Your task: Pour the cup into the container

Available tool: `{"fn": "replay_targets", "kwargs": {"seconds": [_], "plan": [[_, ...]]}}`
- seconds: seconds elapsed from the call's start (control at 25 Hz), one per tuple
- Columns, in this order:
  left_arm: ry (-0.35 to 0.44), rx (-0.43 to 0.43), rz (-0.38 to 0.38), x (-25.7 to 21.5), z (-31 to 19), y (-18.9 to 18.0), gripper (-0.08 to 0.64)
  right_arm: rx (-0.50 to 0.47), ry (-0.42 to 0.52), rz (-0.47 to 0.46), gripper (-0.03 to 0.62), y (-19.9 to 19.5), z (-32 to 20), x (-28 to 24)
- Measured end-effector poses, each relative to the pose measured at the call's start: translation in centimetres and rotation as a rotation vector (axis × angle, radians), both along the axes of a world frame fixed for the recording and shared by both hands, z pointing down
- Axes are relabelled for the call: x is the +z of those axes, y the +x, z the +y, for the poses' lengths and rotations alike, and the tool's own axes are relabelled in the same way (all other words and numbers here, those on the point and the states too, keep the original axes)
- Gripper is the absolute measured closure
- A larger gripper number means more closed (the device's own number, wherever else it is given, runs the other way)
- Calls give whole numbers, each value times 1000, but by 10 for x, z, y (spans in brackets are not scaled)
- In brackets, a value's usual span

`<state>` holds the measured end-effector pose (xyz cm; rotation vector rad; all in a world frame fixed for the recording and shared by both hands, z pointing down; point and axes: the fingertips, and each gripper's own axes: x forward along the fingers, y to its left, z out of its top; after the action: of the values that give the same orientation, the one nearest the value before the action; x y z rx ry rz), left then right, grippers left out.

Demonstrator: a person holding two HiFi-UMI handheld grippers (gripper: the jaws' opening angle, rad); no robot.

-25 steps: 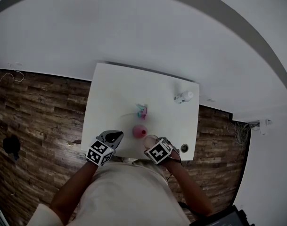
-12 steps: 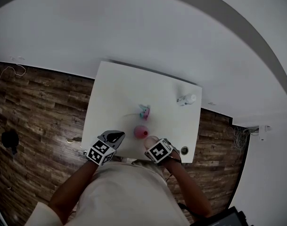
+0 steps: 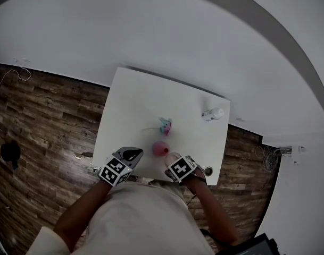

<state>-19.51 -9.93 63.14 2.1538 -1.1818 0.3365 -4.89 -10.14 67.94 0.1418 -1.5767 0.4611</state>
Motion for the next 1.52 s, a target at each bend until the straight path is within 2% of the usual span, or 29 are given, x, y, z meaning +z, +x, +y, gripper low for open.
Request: {"fn": "replay_targets", "kwargs": {"seconds": [1.52], "plan": [[-7, -34, 10, 4, 0, -18, 549, -64, -90, 120, 229, -2, -1, 3]]}}
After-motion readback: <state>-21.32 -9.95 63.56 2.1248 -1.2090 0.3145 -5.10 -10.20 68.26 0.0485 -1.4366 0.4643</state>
